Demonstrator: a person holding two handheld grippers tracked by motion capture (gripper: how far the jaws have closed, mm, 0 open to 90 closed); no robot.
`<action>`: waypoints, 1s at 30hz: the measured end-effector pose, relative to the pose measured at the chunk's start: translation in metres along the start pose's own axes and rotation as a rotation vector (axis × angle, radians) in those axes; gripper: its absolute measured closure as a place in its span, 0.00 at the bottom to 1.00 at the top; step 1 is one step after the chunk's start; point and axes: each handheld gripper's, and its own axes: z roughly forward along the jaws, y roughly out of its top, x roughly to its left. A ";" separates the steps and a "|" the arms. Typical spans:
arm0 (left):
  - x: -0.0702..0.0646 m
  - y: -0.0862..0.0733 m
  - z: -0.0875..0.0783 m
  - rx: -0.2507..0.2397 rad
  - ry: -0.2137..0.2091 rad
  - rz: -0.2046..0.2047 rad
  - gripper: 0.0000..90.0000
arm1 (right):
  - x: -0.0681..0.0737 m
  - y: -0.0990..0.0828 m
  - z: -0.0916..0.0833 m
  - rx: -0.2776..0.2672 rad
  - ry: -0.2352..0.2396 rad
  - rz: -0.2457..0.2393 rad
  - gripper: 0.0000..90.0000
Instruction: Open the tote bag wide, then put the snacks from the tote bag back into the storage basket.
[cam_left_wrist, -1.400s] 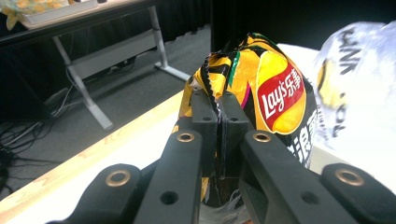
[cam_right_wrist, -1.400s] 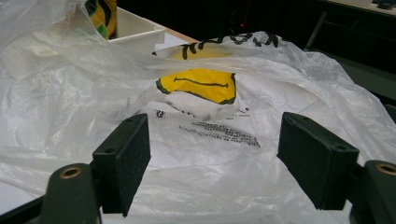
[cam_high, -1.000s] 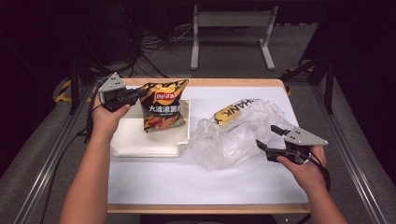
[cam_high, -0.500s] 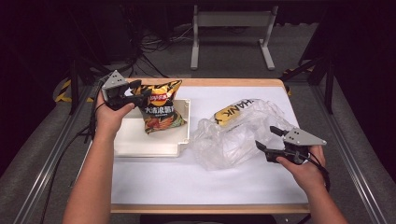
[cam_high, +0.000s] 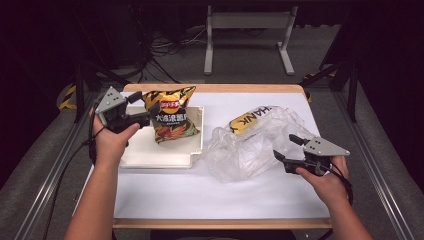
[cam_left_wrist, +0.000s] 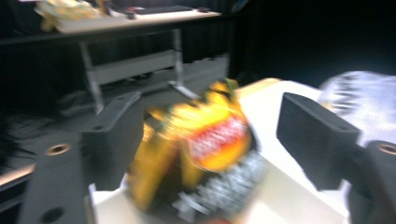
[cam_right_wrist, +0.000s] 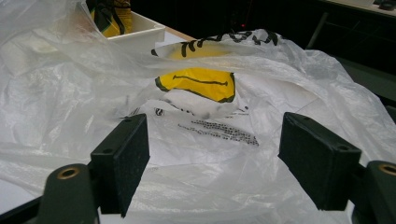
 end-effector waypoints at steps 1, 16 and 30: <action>-0.008 -0.005 -0.003 0.030 -0.012 -0.013 0.33 | 0.000 0.000 0.000 -0.002 -0.001 0.000 0.28; -0.028 -0.054 0.007 0.146 -0.193 -0.060 1.00 | 0.003 0.003 0.004 0.003 0.009 -0.009 0.36; -0.024 -0.092 0.064 0.215 -0.081 -0.100 1.00 | 0.003 0.001 0.003 -0.002 0.008 -0.012 0.36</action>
